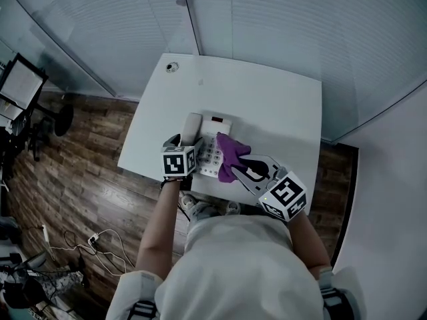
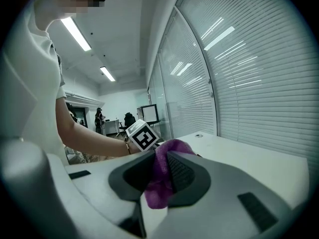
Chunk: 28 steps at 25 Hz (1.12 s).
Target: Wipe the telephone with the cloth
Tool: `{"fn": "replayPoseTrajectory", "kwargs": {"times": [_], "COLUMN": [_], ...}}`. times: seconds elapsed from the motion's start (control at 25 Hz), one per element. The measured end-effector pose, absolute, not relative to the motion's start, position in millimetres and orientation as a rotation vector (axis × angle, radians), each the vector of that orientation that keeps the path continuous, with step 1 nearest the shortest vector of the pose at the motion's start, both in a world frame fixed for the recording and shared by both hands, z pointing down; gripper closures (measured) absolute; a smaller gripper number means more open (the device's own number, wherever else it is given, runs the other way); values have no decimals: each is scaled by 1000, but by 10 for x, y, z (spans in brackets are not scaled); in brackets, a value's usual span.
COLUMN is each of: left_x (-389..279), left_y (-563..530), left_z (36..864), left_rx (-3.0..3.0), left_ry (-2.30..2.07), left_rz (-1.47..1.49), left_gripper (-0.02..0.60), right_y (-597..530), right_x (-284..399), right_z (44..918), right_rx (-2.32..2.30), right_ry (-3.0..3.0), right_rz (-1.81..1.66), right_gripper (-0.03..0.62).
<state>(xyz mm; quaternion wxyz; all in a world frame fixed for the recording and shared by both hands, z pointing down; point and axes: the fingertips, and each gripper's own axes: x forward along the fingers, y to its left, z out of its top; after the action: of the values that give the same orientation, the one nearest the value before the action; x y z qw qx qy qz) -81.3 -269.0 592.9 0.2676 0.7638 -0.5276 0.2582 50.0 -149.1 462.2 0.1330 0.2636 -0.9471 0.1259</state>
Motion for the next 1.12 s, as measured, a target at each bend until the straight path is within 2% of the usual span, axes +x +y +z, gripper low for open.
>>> {"fn": "replayPoseTrajectory", "kwargs": {"times": [0.4, 0.48, 0.56, 0.8, 0.92, 1.12], "left_x": [-874, -904, -947, -1015, -1058, -1072], "left_y": [-2485, -2401, -2305, -1935, -1700, -1285], "left_z": [5512, 5387, 5278, 5078, 5079, 5127], "left_rx": [2070, 2063, 2048, 2037, 2029, 2026], "left_ry": [-1533, -1558, -1586, -1616, -1602, -1520], "left_rz": [496, 408, 327, 170, 162, 148], "left_gripper": [249, 286, 369, 519, 548, 560], "right_y": [-1473, -1469, -1469, -1405, -1313, -1084], "right_x": [497, 468, 438, 343, 267, 157], "right_z": [4693, 4691, 4681, 4575, 4537, 4505], "right_rx": [835, 855, 873, 933, 957, 1006], "right_ry": [-2732, -2733, -2730, -2731, -2731, -2717], "right_rz": [366, 364, 357, 349, 348, 364], "right_gripper": [513, 513, 513, 513, 513, 513]}}
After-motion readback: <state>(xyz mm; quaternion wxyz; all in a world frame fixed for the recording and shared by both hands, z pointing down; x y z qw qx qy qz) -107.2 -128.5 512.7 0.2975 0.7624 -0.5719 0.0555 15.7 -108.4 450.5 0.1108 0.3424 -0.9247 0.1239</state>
